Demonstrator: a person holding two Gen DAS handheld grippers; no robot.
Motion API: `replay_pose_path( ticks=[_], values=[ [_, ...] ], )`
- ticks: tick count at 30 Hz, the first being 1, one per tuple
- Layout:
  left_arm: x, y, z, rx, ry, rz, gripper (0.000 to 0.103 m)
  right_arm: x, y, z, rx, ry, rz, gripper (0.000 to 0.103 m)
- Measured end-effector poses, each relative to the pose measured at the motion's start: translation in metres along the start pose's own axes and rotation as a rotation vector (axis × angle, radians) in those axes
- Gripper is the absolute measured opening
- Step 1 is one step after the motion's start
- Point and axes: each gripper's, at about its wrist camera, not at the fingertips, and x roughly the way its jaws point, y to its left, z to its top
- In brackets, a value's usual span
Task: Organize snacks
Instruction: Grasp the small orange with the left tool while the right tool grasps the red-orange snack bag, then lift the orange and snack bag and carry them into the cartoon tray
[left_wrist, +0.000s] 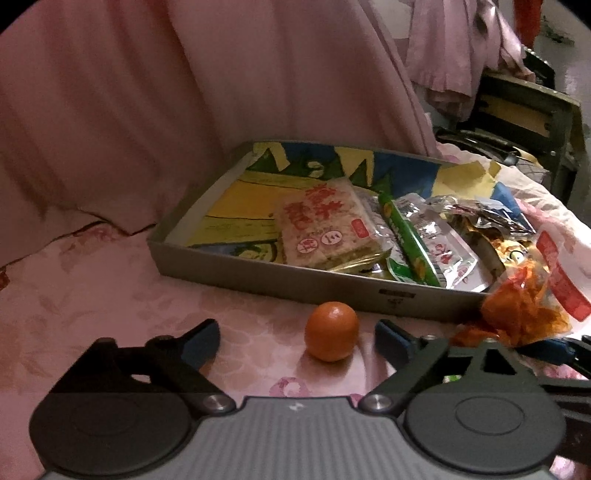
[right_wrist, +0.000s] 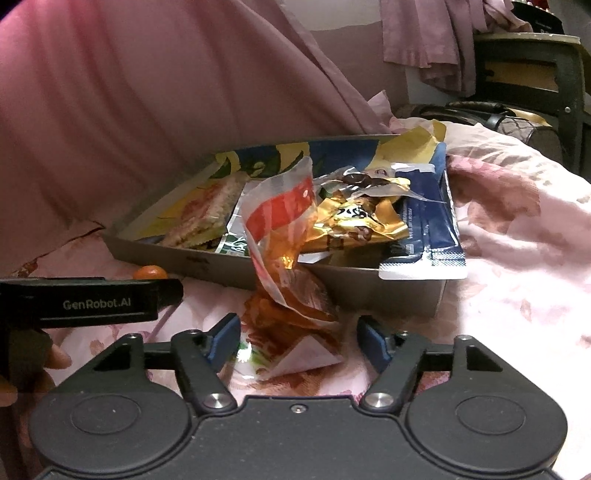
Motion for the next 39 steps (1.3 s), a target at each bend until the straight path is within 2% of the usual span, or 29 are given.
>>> replay_pose_path(
  ticks=[2, 6, 9, 11, 12, 14, 19, 26, 32, 39],
  values=[
    [-0.002, 0.000, -0.001, 0.009, -0.010, -0.017, 0.083, 0.000, 0.001, 0.000, -0.003, -0.001, 0.002, 0.064],
    [-0.005, -0.005, -0.003, 0.032, -0.014, -0.045, 0.069, 0.000, 0.002, 0.000, -0.008, -0.003, 0.000, 0.062],
    [-0.006, -0.009, -0.004, 0.049, -0.012, -0.064, 0.056, 0.000, 0.001, 0.000, -0.004, -0.003, -0.003, 0.060],
    [-0.006, -0.011, -0.004, 0.048, 0.000, -0.088, 0.041, 0.000, 0.001, 0.000, -0.003, -0.003, -0.002, 0.060],
    [-0.006, -0.012, -0.004, 0.049, 0.001, -0.089, 0.040, 0.000, 0.001, 0.000, -0.004, -0.003, -0.002, 0.060],
    [-0.007, -0.013, -0.004, 0.049, -0.002, -0.088, 0.031, 0.000, 0.001, 0.000, -0.005, -0.004, -0.003, 0.059],
    [-0.009, -0.012, -0.004, 0.033, 0.006, -0.095, 0.030, -0.001, 0.003, 0.000, -0.022, -0.008, -0.010, 0.057],
    [-0.020, -0.013, -0.005, 0.034, 0.021, -0.082, 0.030, -0.005, 0.019, 0.001, -0.134, 0.004, -0.065, 0.055],
    [-0.041, -0.011, -0.004, 0.046, 0.030, -0.057, 0.030, -0.010, 0.022, 0.005, -0.131, 0.028, -0.054, 0.055],
    [-0.074, -0.002, 0.005, 0.059, 0.016, -0.024, 0.030, -0.025, 0.042, 0.004, -0.200, 0.002, -0.014, 0.055]
  ],
)
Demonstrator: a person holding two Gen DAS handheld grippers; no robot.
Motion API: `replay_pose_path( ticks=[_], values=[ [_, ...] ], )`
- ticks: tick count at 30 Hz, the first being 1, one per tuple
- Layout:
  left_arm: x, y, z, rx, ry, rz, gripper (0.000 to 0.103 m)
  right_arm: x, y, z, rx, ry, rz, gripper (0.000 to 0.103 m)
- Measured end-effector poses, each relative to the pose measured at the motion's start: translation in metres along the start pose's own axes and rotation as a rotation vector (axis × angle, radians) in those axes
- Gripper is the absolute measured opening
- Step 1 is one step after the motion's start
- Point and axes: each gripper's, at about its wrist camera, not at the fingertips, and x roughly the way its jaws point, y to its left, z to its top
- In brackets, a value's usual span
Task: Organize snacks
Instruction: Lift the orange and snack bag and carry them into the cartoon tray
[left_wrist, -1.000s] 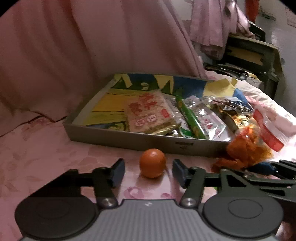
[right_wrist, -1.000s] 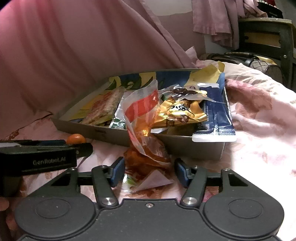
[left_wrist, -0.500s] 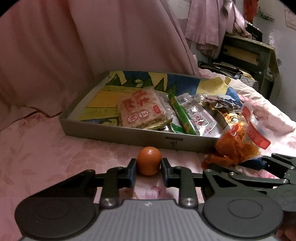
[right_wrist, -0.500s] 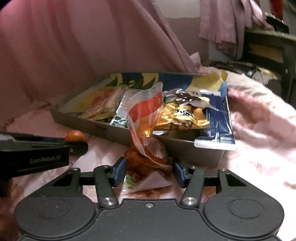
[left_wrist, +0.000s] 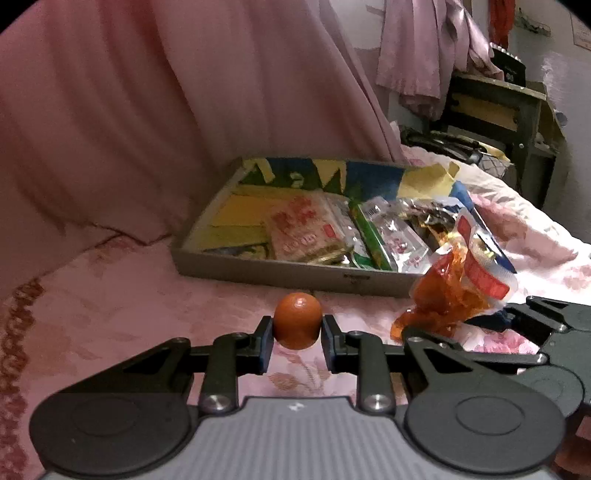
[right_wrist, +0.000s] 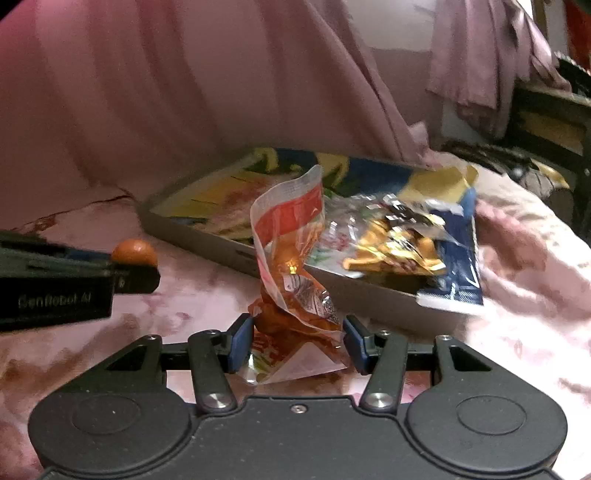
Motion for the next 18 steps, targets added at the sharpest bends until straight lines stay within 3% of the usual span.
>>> replay_pose_path(
  ticks=[5, 11, 18],
  values=[
    [-0.020, 0.008, 0.009, -0.042, -0.006, 0.038, 0.030, -0.019, 0.010, 0.006, -0.034, -0.076, 0.027, 0.055],
    [-0.035, 0.011, 0.027, -0.042, -0.051, 0.051, 0.030, -0.042, 0.009, 0.017, -0.047, -0.235, 0.015, 0.055],
    [-0.008, 0.016, 0.060, -0.093, -0.077, 0.064, 0.030, -0.034, -0.005, 0.040, -0.020, -0.318, -0.004, 0.055]
  ],
)
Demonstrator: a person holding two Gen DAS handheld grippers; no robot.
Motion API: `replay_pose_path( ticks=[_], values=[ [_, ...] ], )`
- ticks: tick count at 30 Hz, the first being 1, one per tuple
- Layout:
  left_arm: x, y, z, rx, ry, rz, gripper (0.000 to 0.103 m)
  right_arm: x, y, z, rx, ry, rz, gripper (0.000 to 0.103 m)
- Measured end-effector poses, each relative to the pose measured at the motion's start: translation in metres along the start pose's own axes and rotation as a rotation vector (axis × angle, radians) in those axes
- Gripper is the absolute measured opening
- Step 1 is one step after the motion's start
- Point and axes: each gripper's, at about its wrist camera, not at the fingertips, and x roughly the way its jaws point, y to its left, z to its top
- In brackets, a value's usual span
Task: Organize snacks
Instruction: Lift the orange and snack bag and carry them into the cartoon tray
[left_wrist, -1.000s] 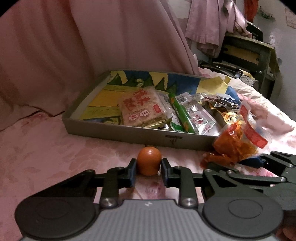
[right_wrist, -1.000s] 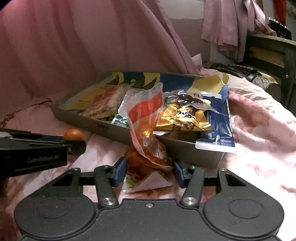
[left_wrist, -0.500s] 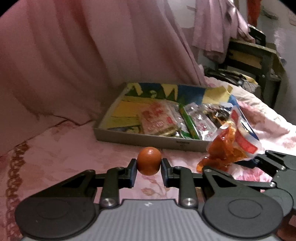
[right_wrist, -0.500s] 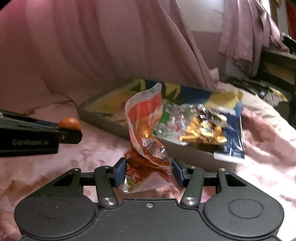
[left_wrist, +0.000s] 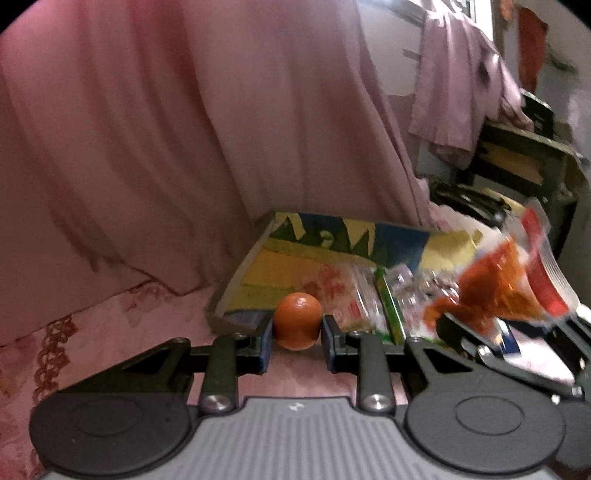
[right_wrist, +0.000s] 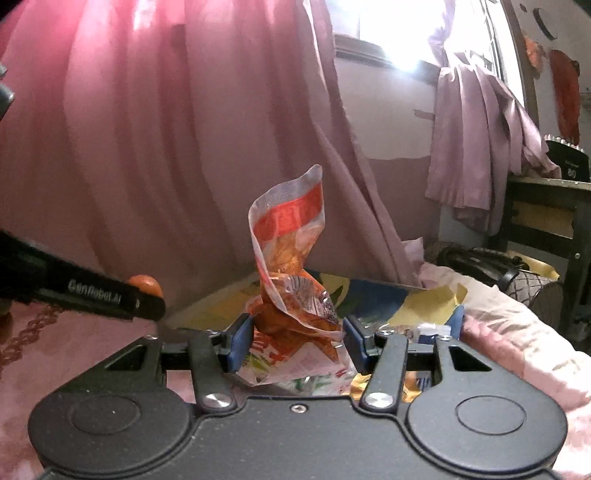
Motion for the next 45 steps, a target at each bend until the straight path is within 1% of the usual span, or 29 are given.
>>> replay_pose_path(
  ticks=[3, 8, 12, 16, 21, 28, 42, 45],
  values=[
    [0.025, 0.001, 0.010, -0.026, -0.007, 0.023, 0.030, 0.019, -0.007, 0.001, -0.002, -0.004, -0.034, 0.055],
    [0.079, 0.005, 0.019, -0.114, 0.029, 0.066, 0.030, 0.057, -0.024, 0.000, 0.047, 0.014, -0.056, 0.055],
    [0.107, 0.009, 0.018, -0.160, 0.047, 0.090, 0.030, 0.079, -0.028, -0.009, 0.079, 0.045, -0.057, 0.055],
    [0.123, 0.012, 0.012, -0.165, 0.065, 0.100, 0.030, 0.092, -0.028, -0.016, 0.091, 0.066, -0.051, 0.055],
    [0.129, 0.011, 0.006, -0.168, 0.088, 0.098, 0.030, 0.097, -0.026, -0.019, 0.103, 0.094, -0.049, 0.055],
    [0.128, 0.005, 0.003, -0.161, 0.108, 0.088, 0.030, 0.097, -0.023, -0.021, 0.095, 0.108, -0.048, 0.055],
    [0.127, 0.004, 0.003, -0.153, 0.113, 0.079, 0.031, 0.102, -0.020, -0.023, 0.068, 0.128, -0.049, 0.057],
    [0.125, 0.004, 0.003, -0.156, 0.107, 0.079, 0.031, 0.100, -0.020, -0.022, 0.066, 0.112, -0.055, 0.057]
  ],
)
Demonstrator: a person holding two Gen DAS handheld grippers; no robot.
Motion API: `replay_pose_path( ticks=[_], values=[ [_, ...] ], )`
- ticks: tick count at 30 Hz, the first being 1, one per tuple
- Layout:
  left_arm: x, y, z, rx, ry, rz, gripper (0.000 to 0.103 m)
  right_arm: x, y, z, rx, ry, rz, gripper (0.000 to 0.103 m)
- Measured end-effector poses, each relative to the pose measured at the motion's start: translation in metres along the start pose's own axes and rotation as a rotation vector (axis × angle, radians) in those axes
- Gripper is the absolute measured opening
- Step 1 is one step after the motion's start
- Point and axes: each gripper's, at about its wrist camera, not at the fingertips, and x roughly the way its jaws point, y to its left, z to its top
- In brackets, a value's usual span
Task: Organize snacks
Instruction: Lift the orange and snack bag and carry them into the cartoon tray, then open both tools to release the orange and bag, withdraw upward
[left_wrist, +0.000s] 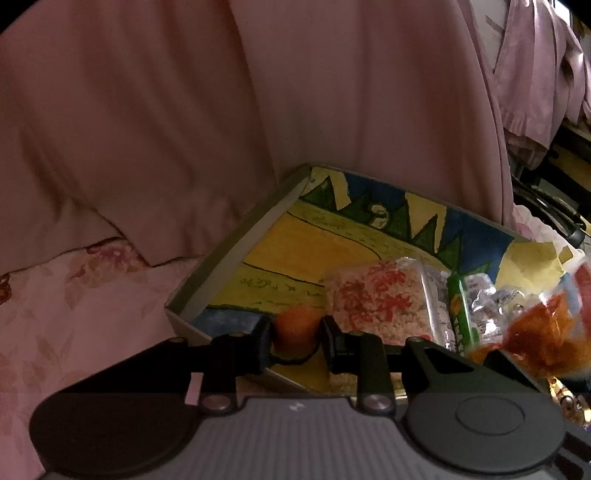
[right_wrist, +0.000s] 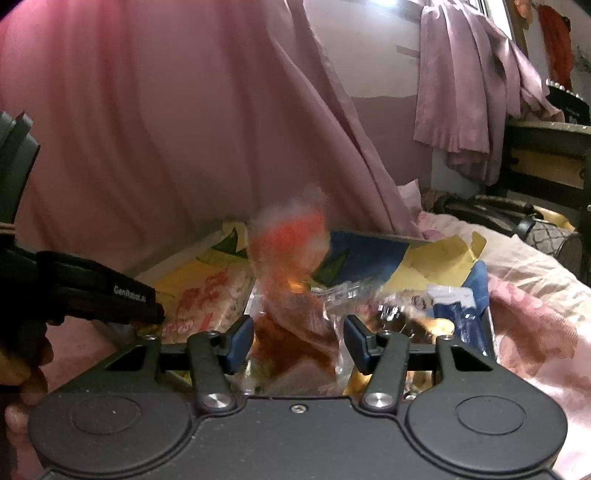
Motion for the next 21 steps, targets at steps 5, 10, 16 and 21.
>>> replay_pose_path(
  ticks=[5, 10, 16, 21],
  values=[
    [-0.003, 0.001, 0.000, -0.002, -0.001, -0.003, 0.038, -0.001, -0.004, 0.002, 0.012, -0.002, -0.010, 0.060],
    [-0.011, 0.001, 0.002, -0.003, -0.009, -0.012, 0.048, -0.005, -0.004, 0.006, 0.003, -0.017, -0.010, 0.066],
    [-0.026, 0.003, 0.005, -0.016, -0.036, -0.023, 0.066, -0.019, -0.001, 0.014, -0.016, -0.057, -0.016, 0.077],
    [-0.043, 0.006, 0.010, -0.015, -0.066, -0.023, 0.082, -0.033, -0.004, 0.023, -0.011, -0.087, -0.035, 0.084]
  ],
)
